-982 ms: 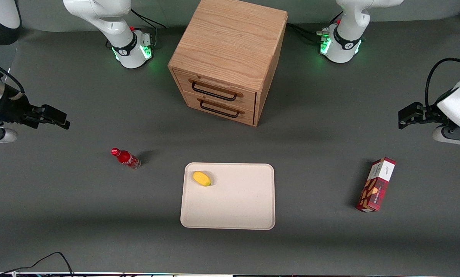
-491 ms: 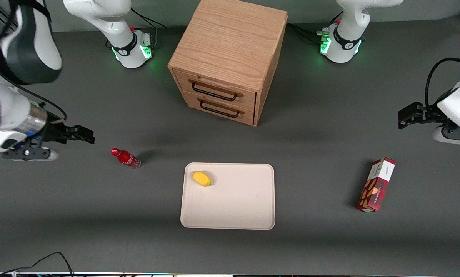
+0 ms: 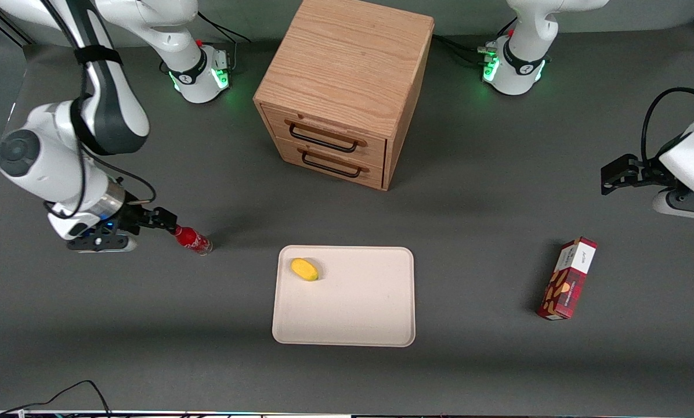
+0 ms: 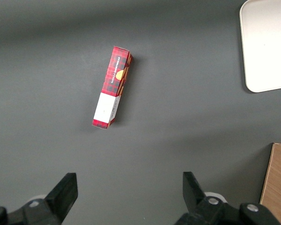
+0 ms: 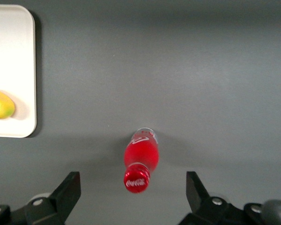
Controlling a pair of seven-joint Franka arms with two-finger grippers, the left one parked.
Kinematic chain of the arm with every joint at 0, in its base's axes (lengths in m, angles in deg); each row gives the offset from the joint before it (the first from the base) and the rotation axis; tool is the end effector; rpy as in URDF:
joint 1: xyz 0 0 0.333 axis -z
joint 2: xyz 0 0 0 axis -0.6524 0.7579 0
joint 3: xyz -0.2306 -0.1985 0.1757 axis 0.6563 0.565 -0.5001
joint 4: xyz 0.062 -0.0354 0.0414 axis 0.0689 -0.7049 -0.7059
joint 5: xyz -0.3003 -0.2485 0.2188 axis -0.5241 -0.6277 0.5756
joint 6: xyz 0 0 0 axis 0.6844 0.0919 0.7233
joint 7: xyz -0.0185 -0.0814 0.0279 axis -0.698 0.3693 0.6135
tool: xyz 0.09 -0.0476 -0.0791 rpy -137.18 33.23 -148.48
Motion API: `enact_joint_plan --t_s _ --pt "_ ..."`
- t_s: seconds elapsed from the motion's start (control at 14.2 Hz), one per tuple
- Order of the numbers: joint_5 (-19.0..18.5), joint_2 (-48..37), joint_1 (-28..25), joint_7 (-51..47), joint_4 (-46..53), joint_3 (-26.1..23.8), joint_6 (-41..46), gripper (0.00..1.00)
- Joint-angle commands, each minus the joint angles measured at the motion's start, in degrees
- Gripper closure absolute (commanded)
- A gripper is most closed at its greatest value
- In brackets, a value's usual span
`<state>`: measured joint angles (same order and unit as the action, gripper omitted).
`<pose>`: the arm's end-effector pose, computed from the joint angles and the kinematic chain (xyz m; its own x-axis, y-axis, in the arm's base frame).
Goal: Place coke bottle on tray
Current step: 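Move the open right gripper down over the red Coca-Cola bottle, then close the right gripper on the bottle's cap and lift it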
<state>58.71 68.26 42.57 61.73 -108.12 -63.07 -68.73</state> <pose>0.6288 0.0719 0.3567 0.9980 0.0032 0.0634 0.0055 -0.9993 -0.0363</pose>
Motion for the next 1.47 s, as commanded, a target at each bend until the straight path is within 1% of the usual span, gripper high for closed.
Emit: enact_joint_plan --t_s 0.0,0.07,0.21,0.35,0.49,0.56,0.7,0.77,0.84,0.98,1.05,1.19,1.26,1.4 --pt "-1.8 -0.6 -0.2 0.7 -5.4 -0.8 -6.4 0.00" --pt "-2.1 -0.4 -0.2 0.8 -6.3 -0.8 -7.5 0.00" --pt "-4.7 0.6 -0.2 0.7 -7.4 -0.8 -9.7 0.01" --pt "-4.8 0.8 -0.2 0.7 -8.3 -0.8 -11.1 0.02" --pt "-4.8 0.8 -0.2 0.8 -8.3 -0.8 -11.1 0.10" --pt "-4.8 0.8 -0.1 0.8 -8.3 -0.8 -11.1 0.17" --pt "-4.8 0.7 -0.1 1.0 -8.3 -0.8 -11.0 0.45" --pt "-4.8 0.5 -0.1 1.0 -8.2 -0.8 -10.7 0.56" --pt "-4.8 0.3 -0.1 1.0 -8.2 -0.8 -10.6 0.69" --pt "-4.8 -0.2 0.0 1.1 -8.2 -0.8 -10.4 0.96" --pt "-4.8 -0.4 0.0 1.1 -8.2 -0.8 -9.8 1.00" --pt "-4.8 -1.8 0.0 1.4 -7.6 -0.8 -8.8 1.00" --pt "-4.8 -2.9 0.0 1.5 -5.2 -0.8 -4.7 1.00" --pt "-4.6 -3.7 0.0 1.7 6.3 -0.8 12.7 1.00"
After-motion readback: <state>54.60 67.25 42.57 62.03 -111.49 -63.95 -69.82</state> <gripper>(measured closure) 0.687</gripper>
